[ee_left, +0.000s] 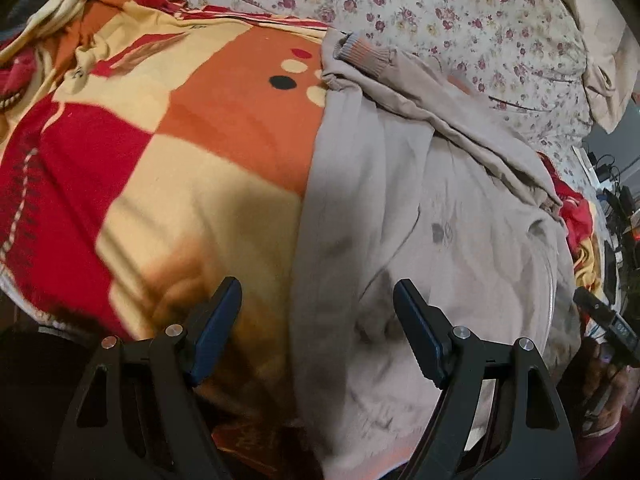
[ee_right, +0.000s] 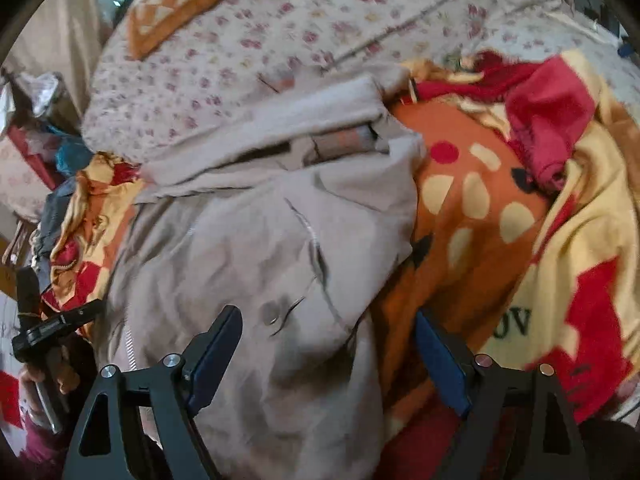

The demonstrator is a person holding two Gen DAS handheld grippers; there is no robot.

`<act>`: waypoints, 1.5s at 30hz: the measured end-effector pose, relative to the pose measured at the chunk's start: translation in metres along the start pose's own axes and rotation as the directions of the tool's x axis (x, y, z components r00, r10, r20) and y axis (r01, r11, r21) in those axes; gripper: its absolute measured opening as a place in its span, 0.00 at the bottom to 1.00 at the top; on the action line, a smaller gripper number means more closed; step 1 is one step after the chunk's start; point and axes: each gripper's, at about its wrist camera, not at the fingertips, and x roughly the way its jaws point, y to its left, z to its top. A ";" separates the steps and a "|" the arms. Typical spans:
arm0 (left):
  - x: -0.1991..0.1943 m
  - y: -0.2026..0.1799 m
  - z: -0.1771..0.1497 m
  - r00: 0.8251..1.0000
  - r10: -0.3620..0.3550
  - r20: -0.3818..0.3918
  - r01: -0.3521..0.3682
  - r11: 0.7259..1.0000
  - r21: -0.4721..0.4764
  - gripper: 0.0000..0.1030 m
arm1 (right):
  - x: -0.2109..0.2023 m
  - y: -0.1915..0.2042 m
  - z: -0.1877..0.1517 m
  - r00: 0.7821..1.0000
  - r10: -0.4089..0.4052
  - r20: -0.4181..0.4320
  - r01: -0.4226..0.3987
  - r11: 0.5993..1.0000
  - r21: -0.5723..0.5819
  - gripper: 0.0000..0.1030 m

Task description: Fold large clothes

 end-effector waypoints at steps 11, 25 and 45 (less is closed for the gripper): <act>0.001 -0.002 -0.050 0.991 -0.032 -0.128 0.041 0.997 0.066 0.76 | -0.013 0.003 -0.048 0.993 0.030 -0.117 -0.038 0.997 -0.068 0.83; 0.027 -0.006 -0.079 0.969 -0.056 -0.239 0.069 0.997 0.047 0.76 | -0.025 0.022 -0.074 0.977 0.139 -0.161 -0.160 0.979 -0.127 0.60; 0.027 -0.013 -0.090 0.973 -0.082 -0.216 0.102 0.991 0.084 0.54 | -0.028 0.023 -0.109 0.942 0.236 -0.240 -0.267 0.958 -0.108 0.11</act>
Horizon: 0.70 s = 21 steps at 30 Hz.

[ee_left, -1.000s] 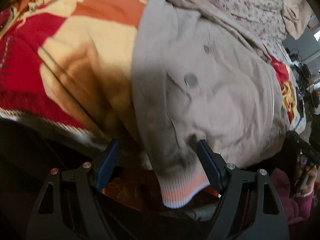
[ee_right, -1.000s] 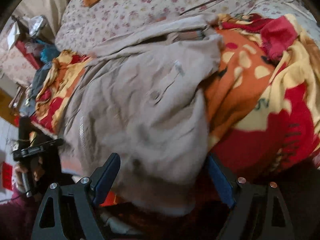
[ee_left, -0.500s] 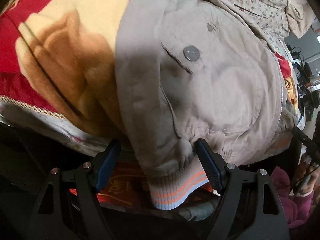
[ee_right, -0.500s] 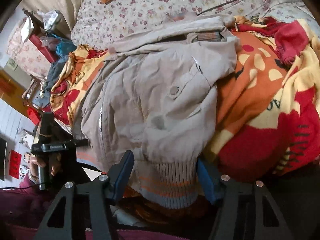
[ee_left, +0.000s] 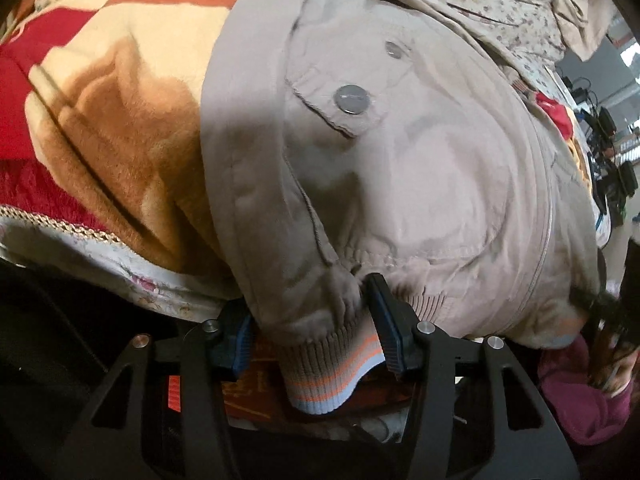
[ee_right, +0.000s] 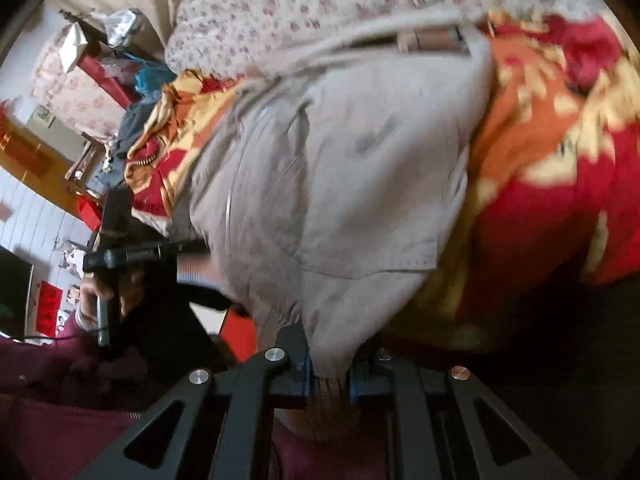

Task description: Fold large clothes

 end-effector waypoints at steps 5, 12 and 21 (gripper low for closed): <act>0.001 0.010 0.003 1.000 -0.012 -0.018 0.011 0.999 -0.041 0.59 | 0.003 0.004 0.004 1.000 -0.013 0.006 0.013 1.000 -0.029 0.15; 0.002 0.011 0.003 0.999 -0.042 -0.022 0.041 0.999 -0.033 0.43 | 0.015 0.008 0.008 0.999 -0.032 -0.026 0.031 0.999 -0.039 0.66; -0.031 -0.007 -0.001 0.999 -0.030 0.039 0.027 0.997 0.073 0.19 | 0.000 0.009 0.007 1.000 0.027 -0.006 -0.027 0.998 -0.051 0.19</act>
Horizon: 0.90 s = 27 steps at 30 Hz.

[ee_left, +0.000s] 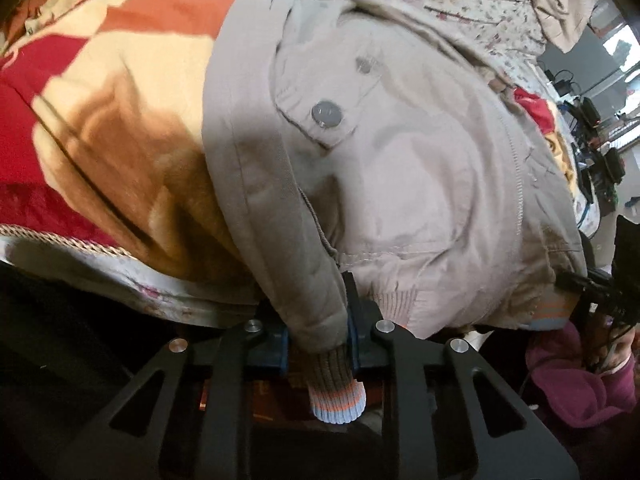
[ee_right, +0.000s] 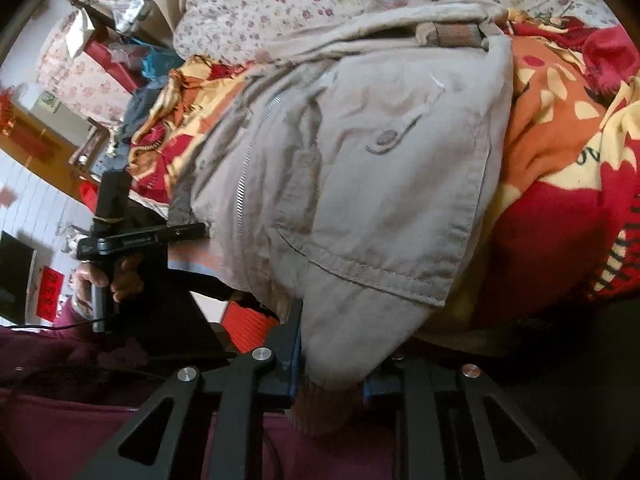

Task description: Fold large clothes

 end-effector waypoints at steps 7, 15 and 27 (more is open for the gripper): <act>-0.044 -0.008 0.008 0.996 -0.018 0.087 0.014 0.999 0.049 0.18 | -0.011 0.004 0.002 0.997 0.049 0.052 -0.048 0.999 -0.004 0.20; -0.081 -0.015 0.028 0.977 -0.067 0.201 0.056 0.997 0.058 0.16 | -0.036 0.018 0.013 0.977 0.154 0.146 -0.154 0.988 -0.012 0.19; -0.115 -0.023 0.108 0.907 -0.057 0.418 0.044 0.998 0.041 0.16 | -0.085 0.010 0.084 0.889 0.174 0.423 -0.177 0.984 -0.032 0.19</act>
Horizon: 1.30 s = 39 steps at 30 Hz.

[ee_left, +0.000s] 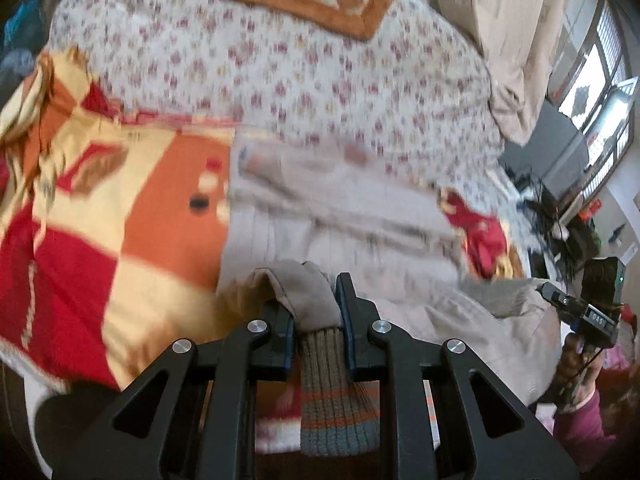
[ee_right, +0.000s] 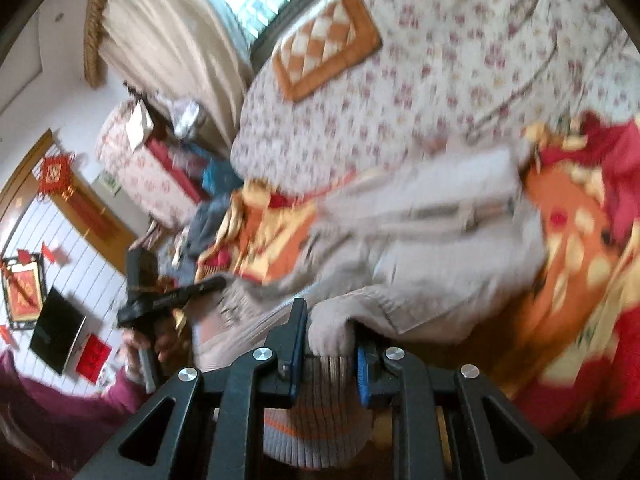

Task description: Fold large clothes

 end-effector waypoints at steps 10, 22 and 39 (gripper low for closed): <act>0.053 0.011 0.076 0.996 0.061 0.065 -0.060 0.998 -0.018 0.16 | 0.027 -0.046 0.088 0.984 -0.121 0.130 0.111 0.990 0.087 0.19; 0.140 0.026 0.145 0.991 0.136 -0.005 -0.136 0.989 -0.056 0.16 | 0.089 -0.095 0.136 0.957 -0.282 0.071 0.274 0.956 0.101 0.17; 0.283 0.066 0.187 0.962 0.241 -0.127 -0.255 0.961 -0.109 0.20 | 0.185 -0.218 0.185 0.915 -0.402 -0.022 0.394 0.884 0.251 0.17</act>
